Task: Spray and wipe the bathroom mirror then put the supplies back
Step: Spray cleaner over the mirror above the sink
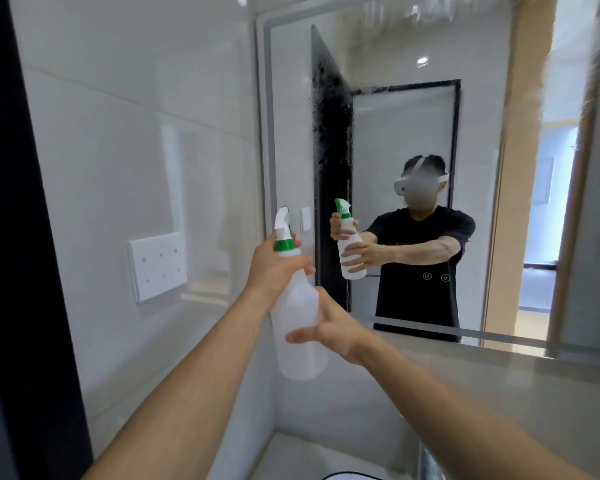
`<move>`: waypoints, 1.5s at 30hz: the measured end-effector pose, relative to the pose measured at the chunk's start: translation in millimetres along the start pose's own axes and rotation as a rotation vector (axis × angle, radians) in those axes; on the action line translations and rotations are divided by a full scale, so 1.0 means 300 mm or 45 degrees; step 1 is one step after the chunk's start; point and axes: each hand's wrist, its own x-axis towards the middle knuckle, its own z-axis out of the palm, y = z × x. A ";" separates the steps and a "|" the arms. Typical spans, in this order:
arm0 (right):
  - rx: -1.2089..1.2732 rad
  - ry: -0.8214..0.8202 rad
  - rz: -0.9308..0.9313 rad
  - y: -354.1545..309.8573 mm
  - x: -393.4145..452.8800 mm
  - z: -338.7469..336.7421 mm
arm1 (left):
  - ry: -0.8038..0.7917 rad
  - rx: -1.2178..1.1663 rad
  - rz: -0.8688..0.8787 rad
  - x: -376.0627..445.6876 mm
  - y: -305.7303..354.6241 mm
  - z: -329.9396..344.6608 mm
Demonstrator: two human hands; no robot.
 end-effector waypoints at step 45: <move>-0.080 0.391 0.116 0.148 -0.192 -0.225 | -0.334 -0.146 -0.027 -0.032 -0.038 0.360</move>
